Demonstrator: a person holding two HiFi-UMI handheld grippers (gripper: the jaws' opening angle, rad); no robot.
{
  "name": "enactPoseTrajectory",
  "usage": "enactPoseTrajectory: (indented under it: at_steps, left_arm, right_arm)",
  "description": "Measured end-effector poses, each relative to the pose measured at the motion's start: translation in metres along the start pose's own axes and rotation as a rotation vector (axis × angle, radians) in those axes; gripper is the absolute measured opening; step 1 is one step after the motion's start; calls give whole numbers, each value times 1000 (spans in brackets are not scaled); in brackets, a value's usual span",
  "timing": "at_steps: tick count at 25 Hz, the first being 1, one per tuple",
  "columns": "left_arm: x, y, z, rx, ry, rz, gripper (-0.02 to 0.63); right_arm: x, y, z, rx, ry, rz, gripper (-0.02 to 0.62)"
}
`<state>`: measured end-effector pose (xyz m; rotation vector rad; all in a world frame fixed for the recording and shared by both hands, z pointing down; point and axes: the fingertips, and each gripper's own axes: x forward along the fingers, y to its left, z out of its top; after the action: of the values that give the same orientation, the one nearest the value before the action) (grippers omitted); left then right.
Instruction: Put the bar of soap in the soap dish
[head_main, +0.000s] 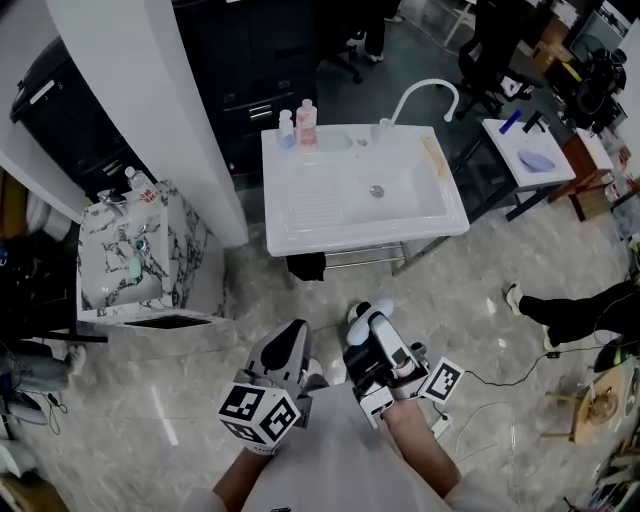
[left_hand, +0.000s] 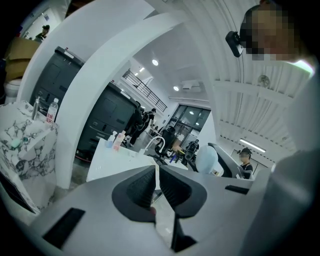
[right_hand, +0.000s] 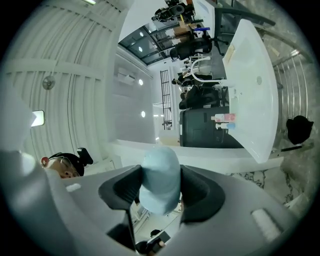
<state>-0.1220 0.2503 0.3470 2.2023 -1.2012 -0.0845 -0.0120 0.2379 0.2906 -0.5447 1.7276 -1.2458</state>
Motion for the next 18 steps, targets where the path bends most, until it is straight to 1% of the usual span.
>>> enactPoseTrajectory:
  at_steps: [4, 9, 14, 18]
  left_arm:
    - [3, 4, 3, 6, 7, 10, 29]
    - [15, 14, 15, 5, -9, 34, 29]
    - [36, 26, 25, -1, -11, 55, 29]
    - [61, 37, 34, 1, -2, 60, 29]
  right_arm:
    - [7, -7, 5, 19, -10, 2, 244]
    - [24, -20, 14, 51, 4, 15, 244]
    - [44, -35, 26, 66, 14, 20, 244]
    - [62, -51, 44, 75, 7, 16, 244]
